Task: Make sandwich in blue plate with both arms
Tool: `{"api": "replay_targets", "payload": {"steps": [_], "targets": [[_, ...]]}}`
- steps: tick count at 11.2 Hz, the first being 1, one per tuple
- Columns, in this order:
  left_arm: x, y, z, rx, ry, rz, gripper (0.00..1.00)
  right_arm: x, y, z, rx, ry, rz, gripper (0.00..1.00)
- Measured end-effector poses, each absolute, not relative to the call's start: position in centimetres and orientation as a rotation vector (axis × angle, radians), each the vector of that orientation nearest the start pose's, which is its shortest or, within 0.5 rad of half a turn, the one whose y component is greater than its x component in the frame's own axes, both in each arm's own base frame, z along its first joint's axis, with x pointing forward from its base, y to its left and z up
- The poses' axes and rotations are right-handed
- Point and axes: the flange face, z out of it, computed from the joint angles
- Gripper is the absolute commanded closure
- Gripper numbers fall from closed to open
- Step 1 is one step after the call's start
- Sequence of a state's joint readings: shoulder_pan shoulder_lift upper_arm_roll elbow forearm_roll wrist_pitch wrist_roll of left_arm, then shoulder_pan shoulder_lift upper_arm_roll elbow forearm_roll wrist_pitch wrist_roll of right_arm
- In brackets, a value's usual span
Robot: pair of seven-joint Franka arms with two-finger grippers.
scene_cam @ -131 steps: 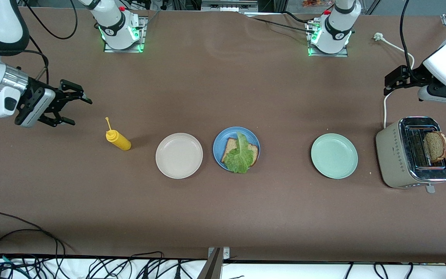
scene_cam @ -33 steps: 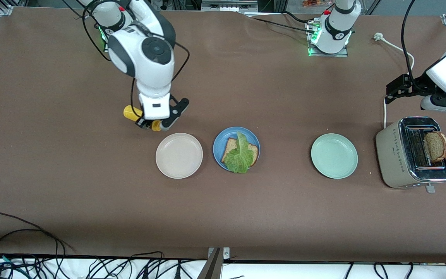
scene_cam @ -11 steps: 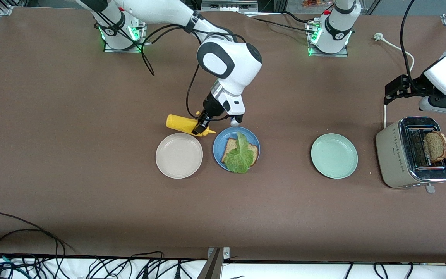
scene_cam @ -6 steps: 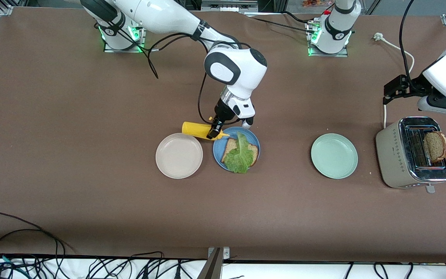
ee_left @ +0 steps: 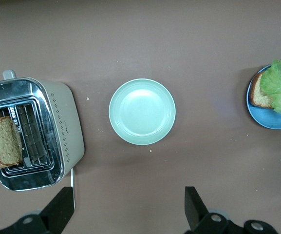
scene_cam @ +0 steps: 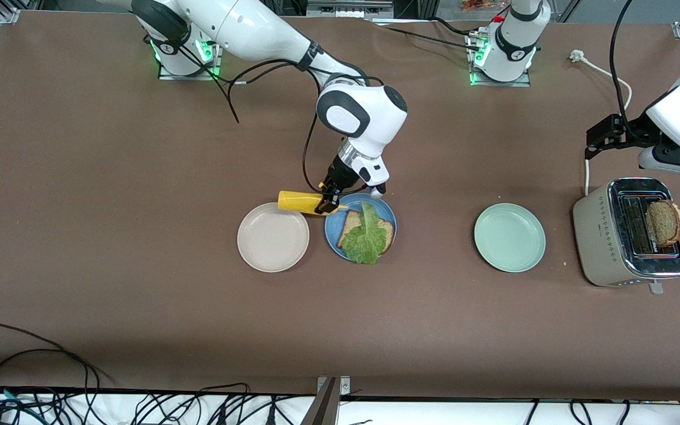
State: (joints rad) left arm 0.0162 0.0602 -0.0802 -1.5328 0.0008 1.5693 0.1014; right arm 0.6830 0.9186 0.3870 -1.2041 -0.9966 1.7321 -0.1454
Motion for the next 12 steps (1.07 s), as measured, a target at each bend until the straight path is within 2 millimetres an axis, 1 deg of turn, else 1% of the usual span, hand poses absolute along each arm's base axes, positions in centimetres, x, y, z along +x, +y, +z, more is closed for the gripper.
{"api": "replay_targets", "payload": {"steps": [5,7,9,10,11,12], "targets": [[57.2,-3.2,60.8,-3.136,0.251,0.037,0.0,48.3,55.5,21.6,1.675,1.727,-0.087,1.0],[57.2,-3.2,60.8,-3.136,0.25,0.037,0.0,48.2,55.6,21.3,1.663,1.734,-0.094,1.0],[57.2,-3.2,60.8,-3.136,0.25,0.037,0.0,48.4,55.7,21.8,1.687,1.709,-0.074,1.0],[57.2,-3.2,60.8,-3.136,0.25,0.037,0.0,48.6,55.8,22.6,1.727,1.669,-0.056,1.0],[57.2,-3.2,60.8,-3.136,0.25,0.037,0.0,48.8,55.9,23.6,1.777,1.629,-0.039,1.0],[57.2,-3.2,60.8,-3.136,0.25,0.037,0.0,48.8,56.0,25.1,1.827,1.604,-0.032,1.0]]}}
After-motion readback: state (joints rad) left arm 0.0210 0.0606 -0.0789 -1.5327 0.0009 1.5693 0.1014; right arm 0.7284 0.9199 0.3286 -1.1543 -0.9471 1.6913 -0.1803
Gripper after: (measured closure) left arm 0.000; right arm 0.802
